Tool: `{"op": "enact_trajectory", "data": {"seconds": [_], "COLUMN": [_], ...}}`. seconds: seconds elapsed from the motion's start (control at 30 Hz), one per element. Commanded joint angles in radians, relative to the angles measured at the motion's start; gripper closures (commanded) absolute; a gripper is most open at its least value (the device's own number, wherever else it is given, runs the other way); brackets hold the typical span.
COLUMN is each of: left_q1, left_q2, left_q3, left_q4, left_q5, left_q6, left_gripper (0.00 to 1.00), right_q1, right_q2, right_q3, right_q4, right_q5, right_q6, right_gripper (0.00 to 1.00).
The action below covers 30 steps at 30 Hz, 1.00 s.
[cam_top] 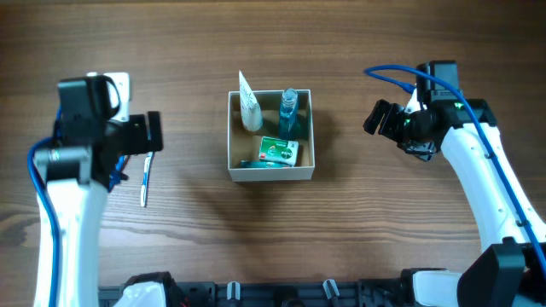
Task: Pack container
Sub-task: 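Grasp the blue-white toothbrush with the left gripper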
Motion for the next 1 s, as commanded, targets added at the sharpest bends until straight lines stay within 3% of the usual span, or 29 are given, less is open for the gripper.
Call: {"op": "enact_trajectory", "data": {"seconds": [0.0,0.27,0.7,0.73,0.8,0.9,0.93,0.97], "left_q1": [0.100,0.106,0.105,0.104,0.100,0.098,0.099,0.099], "left_q2": [0.199,0.617,0.660,0.660,0.660,0.660,0.660,0.659], "left_q3": [-0.009,-0.009,-0.080,-0.080,-0.080,-0.080,-0.080,-0.080], "left_q4": [-0.016,0.077,0.189,0.189,0.175,0.160,0.150,0.147], "left_q5": [0.099,0.175,0.161,0.161,0.186,0.206,0.206,0.206], "left_q6": [-0.103,-0.103,-0.103,-0.103,-0.103,-0.103,-0.103,-0.103], "left_gripper": [0.00,0.00,0.07,0.10,0.33,0.50,0.63,0.69], "right_q1": [-0.002,-0.002,-0.002,-0.002,-0.002,-0.002,-0.002,-0.002], "right_q2": [0.008,0.008,0.008,0.008,0.008,0.008,0.008,0.008], "right_q3": [-0.005,-0.005,-0.005,-0.005,-0.005,-0.005,-0.005,-0.005], "right_q4": [0.003,-0.003,-0.005,-0.005,-0.005,-0.006,-0.006,-0.005], "right_q5": [-0.005,-0.005,-0.005,-0.005,-0.005,-0.005,-0.005,-0.005], "right_q6": [0.010,0.011,0.011,0.011,0.011,0.010,0.011,0.010], "right_gripper": [0.00,0.00,0.00,0.00,0.00,0.00,0.00,0.00]}}
